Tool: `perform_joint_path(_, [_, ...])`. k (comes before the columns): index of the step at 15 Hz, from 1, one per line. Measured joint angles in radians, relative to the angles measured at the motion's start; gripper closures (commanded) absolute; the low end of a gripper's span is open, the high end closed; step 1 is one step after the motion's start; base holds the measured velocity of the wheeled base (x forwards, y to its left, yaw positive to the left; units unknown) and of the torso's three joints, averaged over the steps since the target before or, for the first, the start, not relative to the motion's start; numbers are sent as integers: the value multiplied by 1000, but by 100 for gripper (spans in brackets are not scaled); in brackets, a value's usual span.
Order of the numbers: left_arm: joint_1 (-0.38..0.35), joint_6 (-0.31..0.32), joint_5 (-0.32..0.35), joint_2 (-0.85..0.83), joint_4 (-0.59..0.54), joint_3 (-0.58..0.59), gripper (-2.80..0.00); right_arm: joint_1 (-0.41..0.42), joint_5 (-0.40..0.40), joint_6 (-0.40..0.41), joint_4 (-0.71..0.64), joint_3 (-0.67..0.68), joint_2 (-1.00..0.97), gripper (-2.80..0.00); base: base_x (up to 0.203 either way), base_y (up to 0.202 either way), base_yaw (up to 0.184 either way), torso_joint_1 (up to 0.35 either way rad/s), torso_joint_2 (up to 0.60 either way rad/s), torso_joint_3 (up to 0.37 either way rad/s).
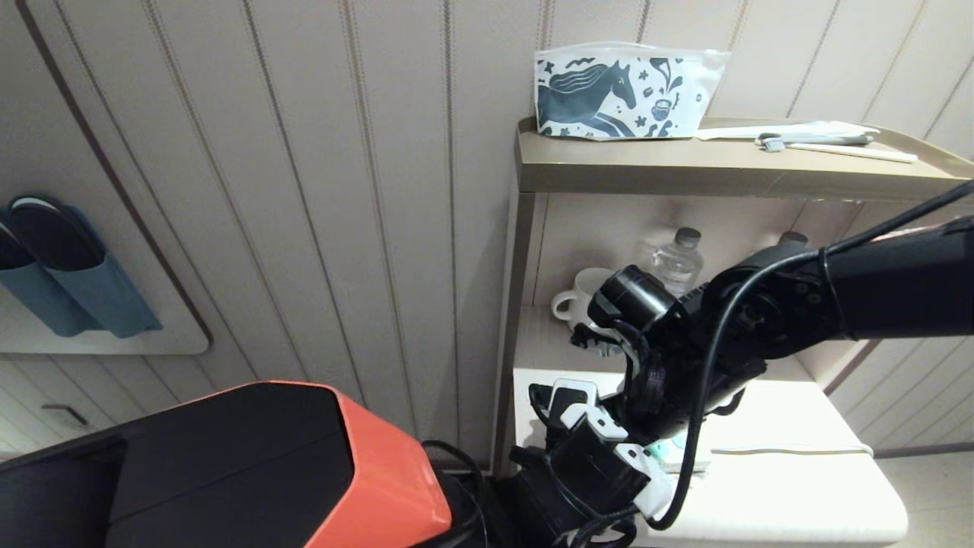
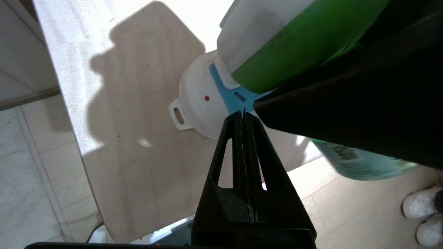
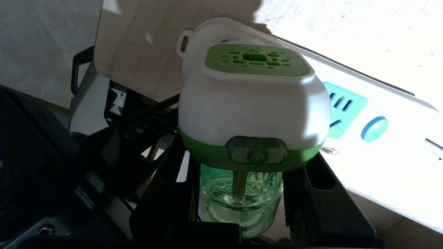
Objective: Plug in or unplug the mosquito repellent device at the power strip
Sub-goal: Hold the socket with your left hand and unplug it with your right hand
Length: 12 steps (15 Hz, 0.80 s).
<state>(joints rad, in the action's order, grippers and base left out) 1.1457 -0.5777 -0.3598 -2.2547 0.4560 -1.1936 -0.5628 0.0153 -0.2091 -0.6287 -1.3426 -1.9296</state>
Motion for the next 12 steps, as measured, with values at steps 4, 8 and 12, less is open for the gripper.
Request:
perform_joint_path(4, [1, 4, -60, -33, 15, -12, 0, 1, 0, 0, 0, 3, -3, 0, 0, 0, 0, 0, 0, 0])
perform_joint_path(8, [-5, 5, -70, -41, 8, -17, 0, 5, -1, 0, 1, 6, -3, 0, 0, 0, 0, 0, 0, 0])
perform_joint_path(12, [-6, 6, -70, -44, 4, -9, 0, 6, 0, 0, -1, 0, 0, 0, 0, 0, 0, 0, 0, 0])
